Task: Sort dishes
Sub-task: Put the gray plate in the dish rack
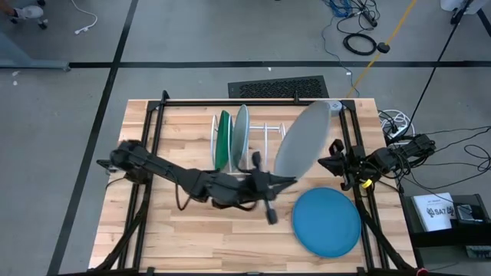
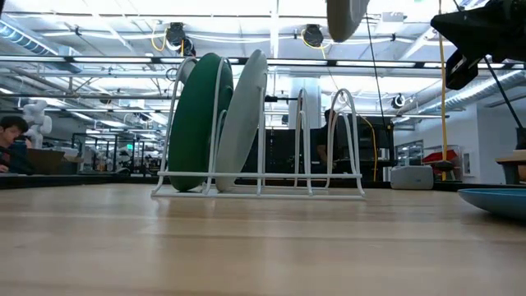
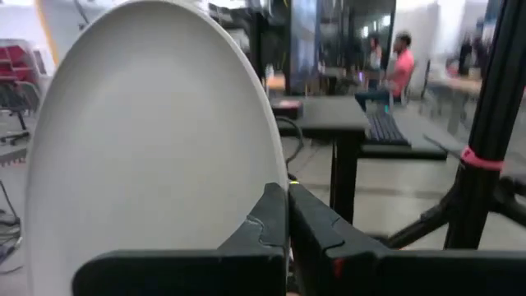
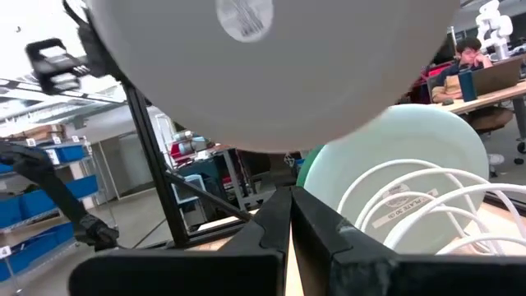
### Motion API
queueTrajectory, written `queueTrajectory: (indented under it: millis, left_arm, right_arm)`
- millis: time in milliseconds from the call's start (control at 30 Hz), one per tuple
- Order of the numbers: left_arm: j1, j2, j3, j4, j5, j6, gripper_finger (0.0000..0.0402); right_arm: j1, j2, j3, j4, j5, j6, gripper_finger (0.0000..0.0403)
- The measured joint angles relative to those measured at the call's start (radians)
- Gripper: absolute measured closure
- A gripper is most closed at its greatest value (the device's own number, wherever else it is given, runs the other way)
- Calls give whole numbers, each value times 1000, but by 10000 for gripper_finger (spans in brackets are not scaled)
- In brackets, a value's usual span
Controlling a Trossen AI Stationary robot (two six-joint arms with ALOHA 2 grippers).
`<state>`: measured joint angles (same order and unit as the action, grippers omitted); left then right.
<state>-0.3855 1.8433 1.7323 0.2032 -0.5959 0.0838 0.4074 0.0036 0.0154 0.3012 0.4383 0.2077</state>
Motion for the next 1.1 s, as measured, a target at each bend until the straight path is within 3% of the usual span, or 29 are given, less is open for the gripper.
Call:
queueTrajectory:
  millis: [167,367,667,1100]
  left_arm:
    - [22,-140,-365,391,-17,-44,401]
    - [29,-167,-614,742,-116,-52,401]
    - [75,-122,-674,876,-63,-132,401]
    - [148,-63,-672,826,-60,-236,401]
  right_arm:
    - [0,0,0,3,5,-1,394]
    - [0,0,0,14,6,-8,394]
    - [0,0,0,15,6,-9,394]
    - [0,0,0,14,6,-10,394]
